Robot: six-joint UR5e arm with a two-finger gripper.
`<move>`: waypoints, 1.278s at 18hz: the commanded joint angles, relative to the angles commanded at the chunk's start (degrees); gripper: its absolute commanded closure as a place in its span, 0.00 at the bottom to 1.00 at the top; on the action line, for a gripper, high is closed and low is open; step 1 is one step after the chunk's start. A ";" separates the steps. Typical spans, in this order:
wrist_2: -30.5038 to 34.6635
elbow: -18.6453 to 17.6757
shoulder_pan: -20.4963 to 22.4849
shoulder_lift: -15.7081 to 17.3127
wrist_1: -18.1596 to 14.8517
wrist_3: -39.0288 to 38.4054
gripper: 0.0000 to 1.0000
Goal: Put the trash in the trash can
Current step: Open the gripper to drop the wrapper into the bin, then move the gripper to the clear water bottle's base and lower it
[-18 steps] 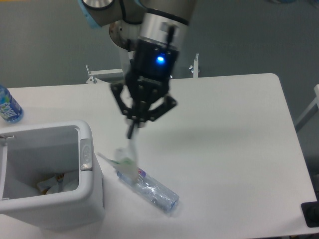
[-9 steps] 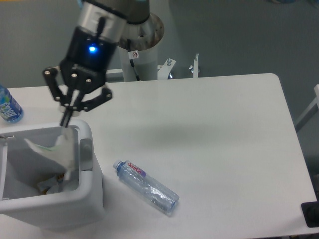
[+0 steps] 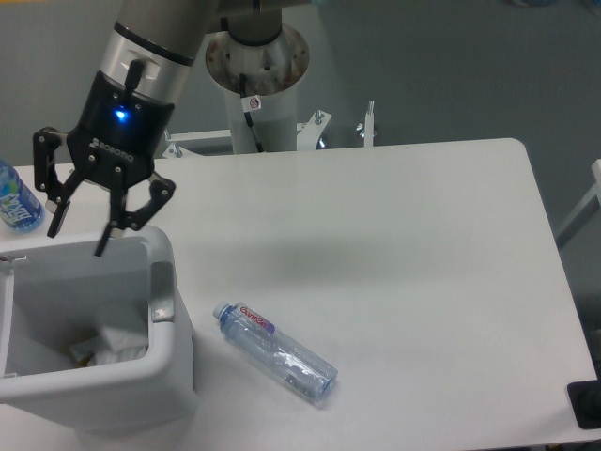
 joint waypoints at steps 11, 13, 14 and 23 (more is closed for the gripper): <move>10.28 2.98 8.89 -9.30 0.09 -9.14 0.00; 11.59 3.86 9.15 -12.55 0.35 -9.50 0.00; 14.21 4.30 9.06 -13.70 0.44 -9.50 0.00; 22.22 5.45 8.89 -23.99 1.05 -9.50 0.00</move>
